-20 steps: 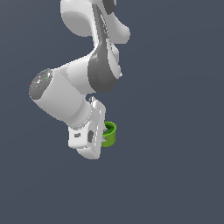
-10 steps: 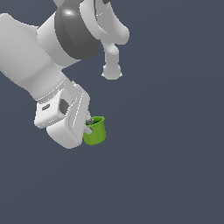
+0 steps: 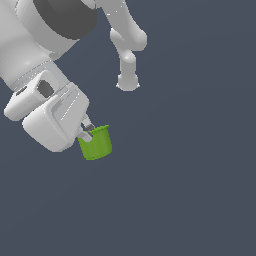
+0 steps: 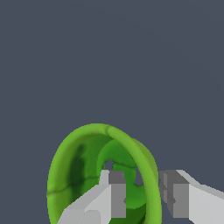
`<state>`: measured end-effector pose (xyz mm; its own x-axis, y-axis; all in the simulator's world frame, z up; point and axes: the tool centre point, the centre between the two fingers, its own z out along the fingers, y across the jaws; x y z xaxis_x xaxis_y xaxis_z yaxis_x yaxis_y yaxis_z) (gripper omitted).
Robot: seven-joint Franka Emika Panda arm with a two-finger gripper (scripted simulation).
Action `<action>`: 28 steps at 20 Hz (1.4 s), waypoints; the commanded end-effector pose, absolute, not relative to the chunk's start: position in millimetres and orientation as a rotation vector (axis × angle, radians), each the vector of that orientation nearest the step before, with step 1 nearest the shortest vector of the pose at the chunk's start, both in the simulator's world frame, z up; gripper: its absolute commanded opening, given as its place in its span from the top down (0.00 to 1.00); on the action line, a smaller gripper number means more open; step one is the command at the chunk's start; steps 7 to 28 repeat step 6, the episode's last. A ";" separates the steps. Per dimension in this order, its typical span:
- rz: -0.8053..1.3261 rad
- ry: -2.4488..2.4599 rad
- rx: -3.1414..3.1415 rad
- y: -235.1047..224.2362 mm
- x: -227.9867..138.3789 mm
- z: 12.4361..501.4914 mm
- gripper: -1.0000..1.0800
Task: Pick up the object and move it to a goal position.
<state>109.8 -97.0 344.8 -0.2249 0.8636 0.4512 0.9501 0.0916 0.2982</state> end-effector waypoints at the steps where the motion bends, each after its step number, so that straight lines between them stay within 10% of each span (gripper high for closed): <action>1: -0.834 -2.212 -1.832 -99.9 109.6 352.8 1.00; 28: -0.851 -2.220 -1.822 -102.5 109.1 357.2 1.00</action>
